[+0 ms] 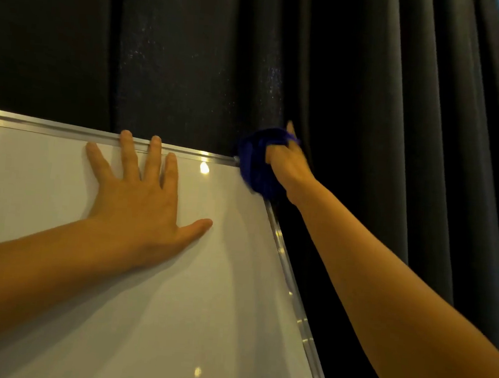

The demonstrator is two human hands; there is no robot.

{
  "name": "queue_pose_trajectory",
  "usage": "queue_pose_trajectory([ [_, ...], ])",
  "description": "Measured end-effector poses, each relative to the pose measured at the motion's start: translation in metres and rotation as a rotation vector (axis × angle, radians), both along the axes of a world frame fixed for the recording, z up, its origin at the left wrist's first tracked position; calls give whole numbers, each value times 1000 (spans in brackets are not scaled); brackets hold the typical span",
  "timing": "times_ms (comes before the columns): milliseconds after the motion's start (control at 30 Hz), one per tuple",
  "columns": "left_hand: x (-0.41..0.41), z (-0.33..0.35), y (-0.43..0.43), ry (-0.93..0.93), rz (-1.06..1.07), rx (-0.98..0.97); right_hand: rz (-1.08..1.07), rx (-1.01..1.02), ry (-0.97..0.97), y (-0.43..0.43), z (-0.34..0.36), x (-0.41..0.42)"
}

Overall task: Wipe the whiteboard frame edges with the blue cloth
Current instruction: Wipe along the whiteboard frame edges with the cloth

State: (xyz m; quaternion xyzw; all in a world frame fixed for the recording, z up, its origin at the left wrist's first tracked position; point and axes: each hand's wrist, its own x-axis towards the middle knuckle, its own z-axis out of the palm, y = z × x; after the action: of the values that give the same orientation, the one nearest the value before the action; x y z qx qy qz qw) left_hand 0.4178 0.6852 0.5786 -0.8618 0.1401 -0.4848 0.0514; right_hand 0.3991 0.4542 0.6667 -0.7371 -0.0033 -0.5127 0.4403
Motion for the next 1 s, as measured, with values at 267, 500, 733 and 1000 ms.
queue_pose_trajectory([
  [267,4,-1,1,16,8,-8,-138,-362,43,24,-30,34],
  [500,6,-2,0,-25,4,-15,-51,-218,-82,-3,-127,19],
  [733,2,-7,-15,-54,14,-35,12,-78,-1,-12,-54,20],
  [1000,2,-16,-13,-101,-1,-82,60,9,39,-16,-129,-8],
])
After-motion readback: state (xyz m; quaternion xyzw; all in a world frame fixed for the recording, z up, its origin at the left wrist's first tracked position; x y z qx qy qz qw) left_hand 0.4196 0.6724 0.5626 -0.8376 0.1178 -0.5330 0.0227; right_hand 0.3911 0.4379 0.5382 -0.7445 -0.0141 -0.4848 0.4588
